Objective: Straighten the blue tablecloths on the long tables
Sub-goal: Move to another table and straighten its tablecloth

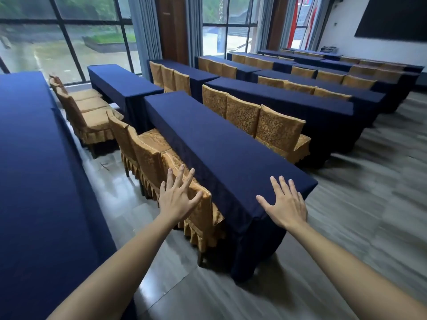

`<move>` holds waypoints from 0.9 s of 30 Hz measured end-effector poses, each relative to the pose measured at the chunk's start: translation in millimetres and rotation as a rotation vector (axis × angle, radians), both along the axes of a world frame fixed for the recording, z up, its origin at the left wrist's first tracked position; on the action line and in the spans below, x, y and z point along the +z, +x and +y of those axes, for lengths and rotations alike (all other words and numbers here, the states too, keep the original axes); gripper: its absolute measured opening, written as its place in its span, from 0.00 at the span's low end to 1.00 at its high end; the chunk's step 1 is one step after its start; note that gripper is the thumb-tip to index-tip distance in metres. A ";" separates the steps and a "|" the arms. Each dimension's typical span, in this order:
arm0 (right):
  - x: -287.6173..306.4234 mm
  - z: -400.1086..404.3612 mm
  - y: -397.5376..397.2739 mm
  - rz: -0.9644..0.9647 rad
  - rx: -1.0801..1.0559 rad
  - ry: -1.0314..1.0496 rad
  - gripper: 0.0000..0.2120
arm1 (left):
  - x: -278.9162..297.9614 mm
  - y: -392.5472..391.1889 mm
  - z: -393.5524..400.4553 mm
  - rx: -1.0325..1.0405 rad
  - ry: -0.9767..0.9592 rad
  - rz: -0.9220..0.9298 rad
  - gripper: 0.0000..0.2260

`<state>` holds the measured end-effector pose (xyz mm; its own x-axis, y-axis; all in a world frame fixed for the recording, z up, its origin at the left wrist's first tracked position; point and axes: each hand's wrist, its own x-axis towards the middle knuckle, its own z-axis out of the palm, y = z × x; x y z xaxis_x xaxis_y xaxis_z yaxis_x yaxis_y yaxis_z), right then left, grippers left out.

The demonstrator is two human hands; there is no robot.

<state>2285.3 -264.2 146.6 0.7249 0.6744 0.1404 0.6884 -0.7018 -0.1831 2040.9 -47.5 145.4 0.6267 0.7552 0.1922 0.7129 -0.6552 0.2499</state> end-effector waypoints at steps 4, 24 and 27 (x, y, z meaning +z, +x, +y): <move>-8.6 17.0 34.5 0.055 -0.004 -0.007 0.43 | -5.0 28.6 18.5 0.065 -0.053 0.001 0.35; -43.6 130.1 255.5 0.256 -0.022 -0.161 0.41 | -62.6 231.7 126.6 0.118 -0.275 0.062 0.36; -49.0 140.9 282.4 0.280 -0.030 -0.181 0.41 | -71.6 247.7 140.3 0.141 -0.306 0.080 0.36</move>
